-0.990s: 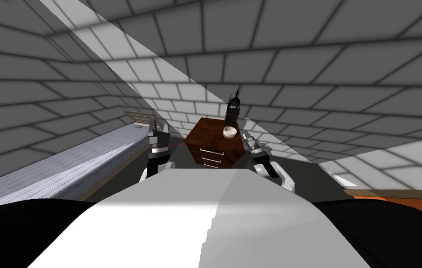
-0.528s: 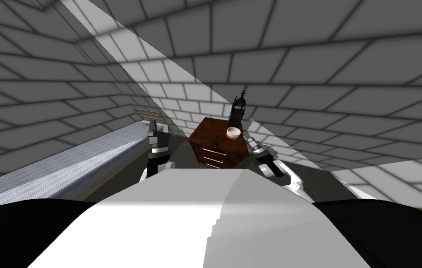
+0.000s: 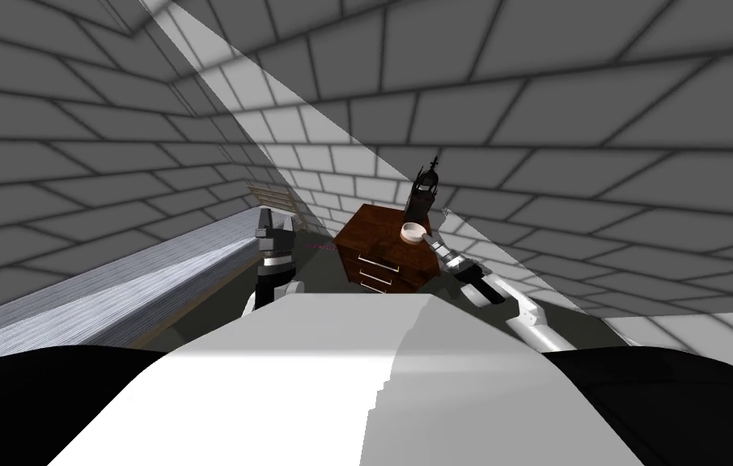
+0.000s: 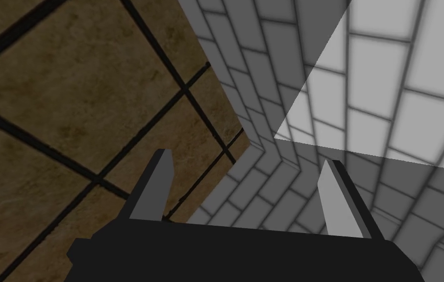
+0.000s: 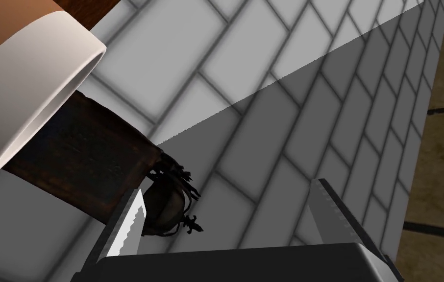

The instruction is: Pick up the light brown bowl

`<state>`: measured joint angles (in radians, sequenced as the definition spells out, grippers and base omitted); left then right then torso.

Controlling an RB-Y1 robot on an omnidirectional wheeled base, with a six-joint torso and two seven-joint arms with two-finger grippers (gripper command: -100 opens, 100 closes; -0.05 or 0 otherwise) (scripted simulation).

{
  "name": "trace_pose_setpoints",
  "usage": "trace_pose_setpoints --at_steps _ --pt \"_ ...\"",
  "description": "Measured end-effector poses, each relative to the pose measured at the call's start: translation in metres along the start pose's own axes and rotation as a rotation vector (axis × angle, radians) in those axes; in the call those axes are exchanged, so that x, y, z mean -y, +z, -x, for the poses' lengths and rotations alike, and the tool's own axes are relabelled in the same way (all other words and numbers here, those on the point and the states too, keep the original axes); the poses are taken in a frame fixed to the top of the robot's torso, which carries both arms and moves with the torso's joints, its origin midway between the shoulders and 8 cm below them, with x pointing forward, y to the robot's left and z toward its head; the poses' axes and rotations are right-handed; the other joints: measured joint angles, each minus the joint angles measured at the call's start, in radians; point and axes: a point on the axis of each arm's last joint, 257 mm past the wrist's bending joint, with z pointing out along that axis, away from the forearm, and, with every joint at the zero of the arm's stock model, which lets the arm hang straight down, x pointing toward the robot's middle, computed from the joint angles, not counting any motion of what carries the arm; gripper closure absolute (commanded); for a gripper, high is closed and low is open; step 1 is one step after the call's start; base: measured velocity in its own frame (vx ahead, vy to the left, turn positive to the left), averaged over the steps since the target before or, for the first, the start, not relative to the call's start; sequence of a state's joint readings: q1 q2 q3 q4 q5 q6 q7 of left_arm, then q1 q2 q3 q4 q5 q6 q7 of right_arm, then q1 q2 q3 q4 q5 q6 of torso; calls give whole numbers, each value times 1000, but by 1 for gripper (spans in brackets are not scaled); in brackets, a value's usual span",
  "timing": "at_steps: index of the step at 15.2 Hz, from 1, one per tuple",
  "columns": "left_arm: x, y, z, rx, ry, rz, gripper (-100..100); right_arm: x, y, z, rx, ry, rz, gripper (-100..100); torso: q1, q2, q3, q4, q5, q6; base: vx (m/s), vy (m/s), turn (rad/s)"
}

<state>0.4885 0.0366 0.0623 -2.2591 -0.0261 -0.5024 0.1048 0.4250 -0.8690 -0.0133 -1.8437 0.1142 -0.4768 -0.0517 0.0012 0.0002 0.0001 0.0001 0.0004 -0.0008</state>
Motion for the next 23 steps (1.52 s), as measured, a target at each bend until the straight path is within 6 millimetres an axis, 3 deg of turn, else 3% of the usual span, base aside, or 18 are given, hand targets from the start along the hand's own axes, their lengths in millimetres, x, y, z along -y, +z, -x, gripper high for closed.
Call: trace_pose_setpoints --at_steps 7,23 --pt "0 0 0 0 0 0 0 34 -15 -1 -129 -102 -58 -100 0 0 0 0 0 0 -5 24 137" --pt "0 0 0 0 0 0 0 105 -61 25 -420 -322 -210 -100 1 -1 0 0 0 1 3 27 151"
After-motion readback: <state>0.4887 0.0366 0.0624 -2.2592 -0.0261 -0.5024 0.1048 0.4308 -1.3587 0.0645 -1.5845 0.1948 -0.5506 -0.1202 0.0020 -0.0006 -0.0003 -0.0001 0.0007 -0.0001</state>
